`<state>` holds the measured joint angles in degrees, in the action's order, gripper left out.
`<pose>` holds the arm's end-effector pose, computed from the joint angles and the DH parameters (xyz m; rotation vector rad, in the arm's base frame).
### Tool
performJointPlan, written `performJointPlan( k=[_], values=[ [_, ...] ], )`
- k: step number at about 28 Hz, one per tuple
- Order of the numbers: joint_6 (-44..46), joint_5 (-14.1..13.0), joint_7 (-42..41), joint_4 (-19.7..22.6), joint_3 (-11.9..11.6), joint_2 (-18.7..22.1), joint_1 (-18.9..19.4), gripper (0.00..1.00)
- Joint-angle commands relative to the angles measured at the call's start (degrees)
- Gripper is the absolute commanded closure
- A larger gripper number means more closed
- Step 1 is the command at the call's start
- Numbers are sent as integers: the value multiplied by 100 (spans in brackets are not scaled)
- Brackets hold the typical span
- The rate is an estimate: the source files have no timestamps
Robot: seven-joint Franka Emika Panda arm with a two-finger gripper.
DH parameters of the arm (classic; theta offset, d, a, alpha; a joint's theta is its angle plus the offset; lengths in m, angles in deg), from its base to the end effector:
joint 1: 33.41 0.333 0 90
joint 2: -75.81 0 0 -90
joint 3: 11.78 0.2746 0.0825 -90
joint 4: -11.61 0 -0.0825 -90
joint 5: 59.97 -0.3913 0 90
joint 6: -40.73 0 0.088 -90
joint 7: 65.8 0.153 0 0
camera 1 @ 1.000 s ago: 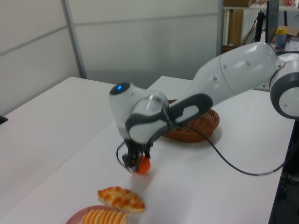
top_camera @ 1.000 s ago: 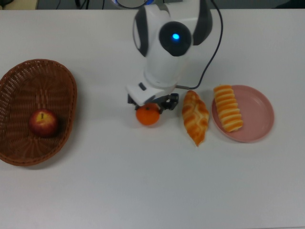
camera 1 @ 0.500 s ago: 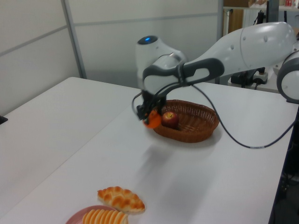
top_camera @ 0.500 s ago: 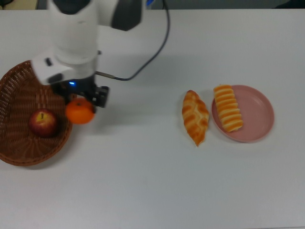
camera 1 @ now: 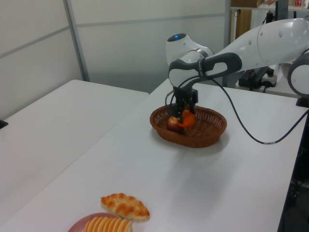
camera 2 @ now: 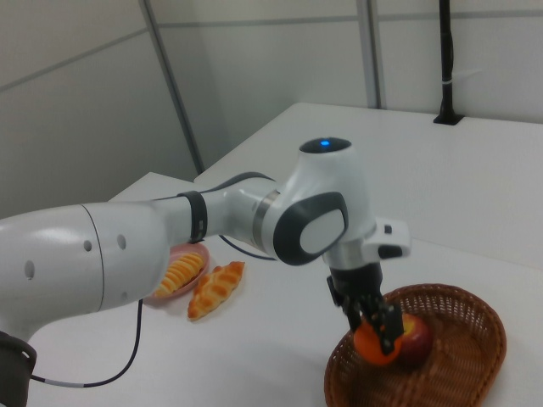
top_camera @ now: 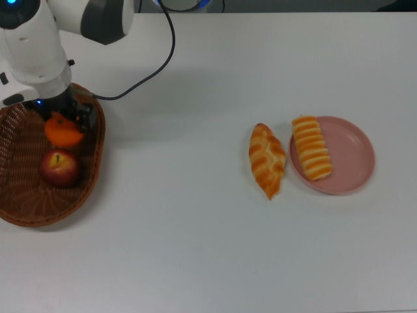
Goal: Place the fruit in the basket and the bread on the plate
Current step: 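Carry the orange into the basket beside the apple and release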
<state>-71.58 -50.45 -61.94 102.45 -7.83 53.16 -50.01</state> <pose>0.6384 -0.1649 0.3210 2.9970 -0.3440 -0.0435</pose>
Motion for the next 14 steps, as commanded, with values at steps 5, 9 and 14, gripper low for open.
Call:
performJointPlan(
  k=[5,9,14],
  values=[
    [280,-38,-113,330,9,77,-159,55],
    [271,-108,-95,269,9,68,-159,0],
    [350,-222,-25,23,96,146,-89,0]
  ],
)
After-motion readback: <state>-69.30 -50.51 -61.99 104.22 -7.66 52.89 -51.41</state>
